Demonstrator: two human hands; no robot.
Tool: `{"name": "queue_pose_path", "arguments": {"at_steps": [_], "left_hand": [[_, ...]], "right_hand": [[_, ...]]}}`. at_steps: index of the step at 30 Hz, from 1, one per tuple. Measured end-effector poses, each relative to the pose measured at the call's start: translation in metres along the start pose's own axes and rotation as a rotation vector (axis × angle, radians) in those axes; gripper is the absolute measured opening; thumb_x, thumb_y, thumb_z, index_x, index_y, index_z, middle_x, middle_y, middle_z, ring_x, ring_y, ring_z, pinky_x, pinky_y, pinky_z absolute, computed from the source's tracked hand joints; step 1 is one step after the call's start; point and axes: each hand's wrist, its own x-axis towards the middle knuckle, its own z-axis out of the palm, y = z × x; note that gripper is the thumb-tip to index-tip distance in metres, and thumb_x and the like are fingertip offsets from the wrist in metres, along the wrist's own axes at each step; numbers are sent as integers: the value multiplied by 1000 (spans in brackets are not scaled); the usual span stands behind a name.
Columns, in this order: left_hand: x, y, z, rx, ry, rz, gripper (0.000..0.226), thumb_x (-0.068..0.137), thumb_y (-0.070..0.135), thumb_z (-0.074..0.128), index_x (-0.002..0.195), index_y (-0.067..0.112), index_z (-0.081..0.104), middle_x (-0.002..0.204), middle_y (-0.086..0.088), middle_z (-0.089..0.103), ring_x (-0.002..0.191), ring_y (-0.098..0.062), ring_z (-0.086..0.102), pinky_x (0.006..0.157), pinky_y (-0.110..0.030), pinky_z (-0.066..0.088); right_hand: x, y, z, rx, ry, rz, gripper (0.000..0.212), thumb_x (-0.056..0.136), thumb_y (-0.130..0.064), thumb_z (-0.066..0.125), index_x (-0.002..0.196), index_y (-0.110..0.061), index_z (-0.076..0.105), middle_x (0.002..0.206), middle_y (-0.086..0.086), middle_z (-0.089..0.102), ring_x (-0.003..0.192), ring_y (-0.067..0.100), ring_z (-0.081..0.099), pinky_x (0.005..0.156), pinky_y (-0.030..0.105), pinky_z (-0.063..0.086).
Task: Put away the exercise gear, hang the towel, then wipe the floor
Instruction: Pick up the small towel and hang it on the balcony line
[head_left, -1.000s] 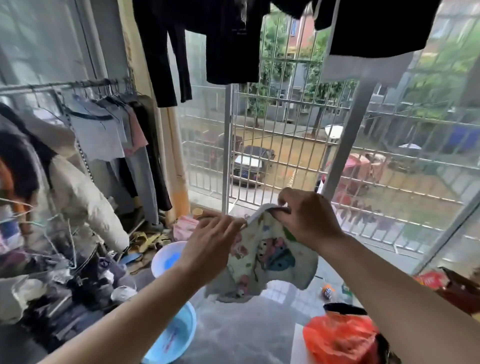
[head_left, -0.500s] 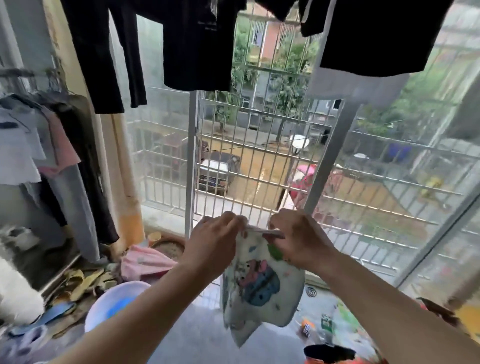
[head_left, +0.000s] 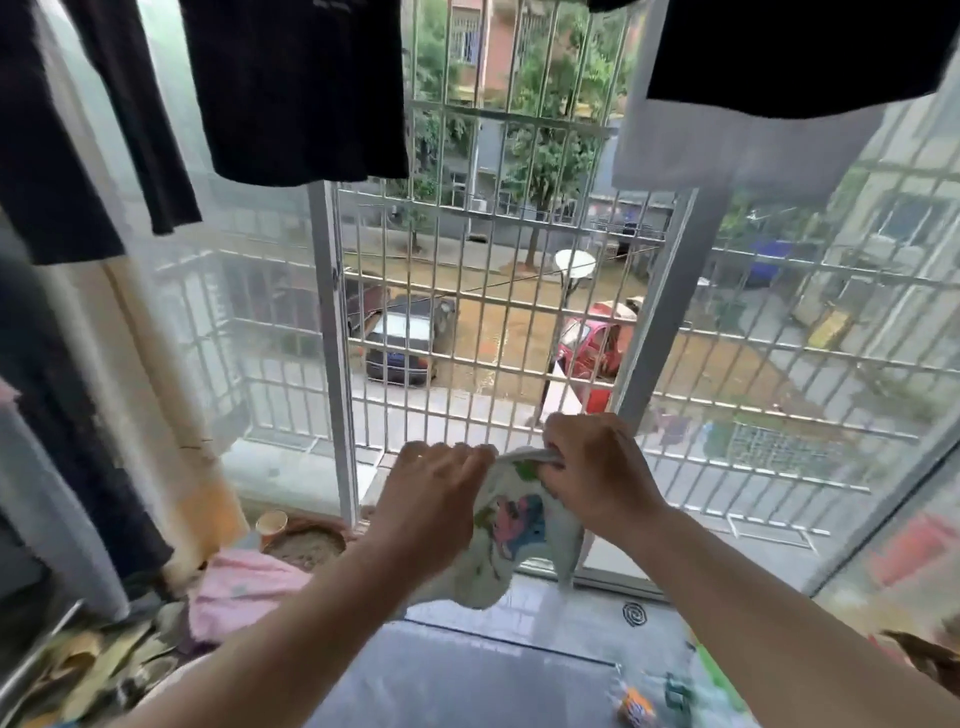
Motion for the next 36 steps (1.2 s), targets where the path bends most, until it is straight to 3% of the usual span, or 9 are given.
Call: {"name": "queue_pose_path", "arguments": {"at_steps": [4, 7, 9, 13, 16, 19, 26, 31, 36], "left_hand": [[55, 3, 31, -37, 49, -22, 53, 80, 29, 60, 131, 21, 47, 103, 1, 70, 85, -23, 64, 84, -38, 45], [101, 2, 45, -84, 87, -9, 58, 84, 42, 56, 137, 23, 43, 108, 2, 70, 90, -21, 66, 87, -39, 48], [129, 1, 48, -82, 125, 16, 61, 83, 40, 56, 140, 21, 44, 108, 0, 71, 90, -24, 65, 87, -39, 48], [181, -7, 55, -219, 174, 93, 35, 90, 28, 55, 124, 28, 59, 99, 6, 73, 82, -18, 66, 81, -32, 48], [211, -22, 77, -330, 191, 70, 24, 97, 22, 58, 118, 30, 64, 99, 11, 73, 80, -12, 65, 79, -25, 48], [240, -46, 103, -373, 218, 103, 15, 101, 24, 55, 112, 29, 64, 92, 10, 72, 76, -13, 65, 76, -32, 50], [315, -120, 160, -338, 381, 135, 19, 100, 31, 54, 103, 20, 69, 75, 3, 71, 61, -19, 61, 71, -37, 51], [377, -182, 168, -305, 509, 141, 22, 97, 25, 54, 105, 14, 71, 81, 2, 73, 69, -17, 67, 87, -37, 52], [438, -240, 176, -287, 578, 29, 31, 102, 32, 48, 109, 13, 72, 75, 2, 70, 67, -19, 63, 84, -38, 52]], "right_hand": [[43, 45, 33, 84, 11, 4, 42, 71, -26, 80, 79, -28, 39, 60, -3, 55, 54, 25, 54, 53, 26, 34], [74, 81, 43, 143, 0, -54, 45, 70, -27, 84, 89, -25, 44, 64, -10, 48, 54, 19, 50, 49, 18, 26], [94, 102, 48, 173, -26, -120, 53, 71, -30, 85, 100, -22, 42, 67, -10, 49, 56, 18, 52, 49, 18, 33], [132, 133, 61, 225, -39, -210, 65, 75, -26, 85, 113, -20, 32, 66, -7, 52, 55, 15, 53, 51, 29, 48], [161, 156, 73, 227, -31, -281, 73, 75, -17, 86, 121, -14, 30, 65, -9, 49, 49, 11, 50, 48, 23, 46], [190, 177, 93, 186, -39, -299, 74, 75, -12, 84, 124, -11, 29, 60, -6, 45, 44, 15, 48, 41, 28, 46], [262, 211, 156, 206, 13, -264, 58, 80, -24, 80, 119, -1, 43, 64, -8, 48, 48, 16, 50, 50, 21, 41], [319, 236, 193, 223, 121, -53, 38, 84, -47, 69, 91, -11, 58, 75, -6, 59, 61, 14, 56, 57, 26, 44], [365, 260, 220, 218, 162, 97, 40, 79, -42, 77, 68, -27, 42, 58, -17, 40, 51, -4, 37, 48, 16, 30]]}}
